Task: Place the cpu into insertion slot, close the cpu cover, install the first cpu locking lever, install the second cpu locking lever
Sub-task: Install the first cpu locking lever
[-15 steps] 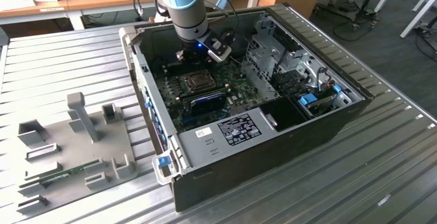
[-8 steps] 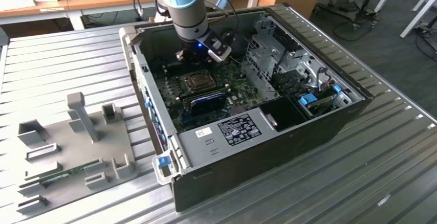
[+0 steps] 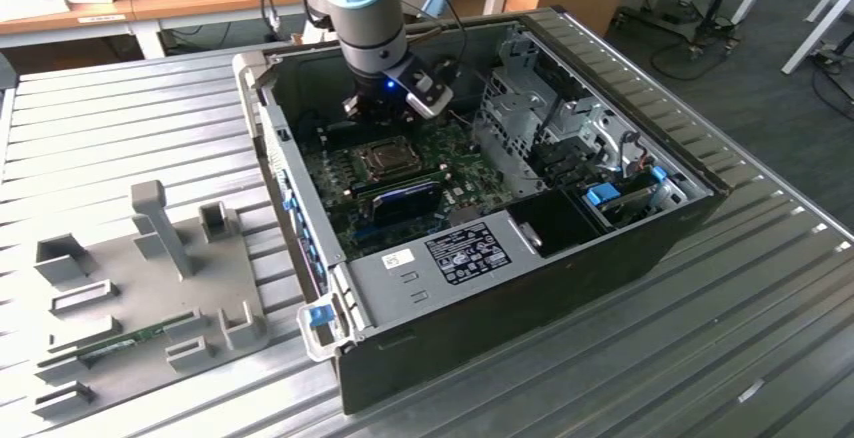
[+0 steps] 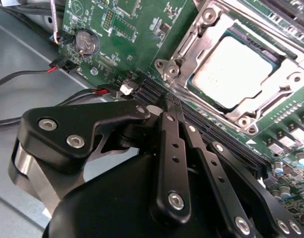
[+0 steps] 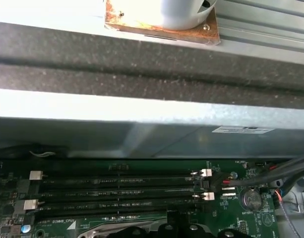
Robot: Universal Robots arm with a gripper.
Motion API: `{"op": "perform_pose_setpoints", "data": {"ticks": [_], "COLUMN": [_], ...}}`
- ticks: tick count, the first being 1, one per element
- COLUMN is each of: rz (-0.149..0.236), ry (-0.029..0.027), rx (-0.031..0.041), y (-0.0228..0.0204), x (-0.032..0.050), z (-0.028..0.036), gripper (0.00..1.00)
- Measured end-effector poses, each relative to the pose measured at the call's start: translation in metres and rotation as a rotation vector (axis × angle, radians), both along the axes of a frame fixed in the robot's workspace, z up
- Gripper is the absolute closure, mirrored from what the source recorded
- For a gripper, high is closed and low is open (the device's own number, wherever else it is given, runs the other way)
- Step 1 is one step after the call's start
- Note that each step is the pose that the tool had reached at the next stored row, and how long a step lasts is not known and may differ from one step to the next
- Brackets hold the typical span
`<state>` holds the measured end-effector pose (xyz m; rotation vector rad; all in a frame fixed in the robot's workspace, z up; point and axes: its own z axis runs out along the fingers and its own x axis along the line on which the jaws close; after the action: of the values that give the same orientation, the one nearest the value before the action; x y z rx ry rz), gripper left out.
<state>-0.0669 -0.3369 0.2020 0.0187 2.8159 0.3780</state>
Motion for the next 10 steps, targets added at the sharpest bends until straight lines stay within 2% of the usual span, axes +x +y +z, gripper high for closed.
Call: {"op": "perform_pose_setpoints", "data": {"ticks": [2,5,7,10], "rz": [0.000,0.000,0.000,0.000], "ry": [0.0035,0.0107,0.0157,0.0180], "rx": [-0.0083,-0.0248,-0.0323,-0.0358], "y": [0.0000,0.0000,0.0000,0.0000], "x": [0.0000,0.0000,0.0000,-0.0001], "z": [0.0005,0.0011,0.0015,0.0015], "gripper": [0.89,0.89,0.89,0.89]}}
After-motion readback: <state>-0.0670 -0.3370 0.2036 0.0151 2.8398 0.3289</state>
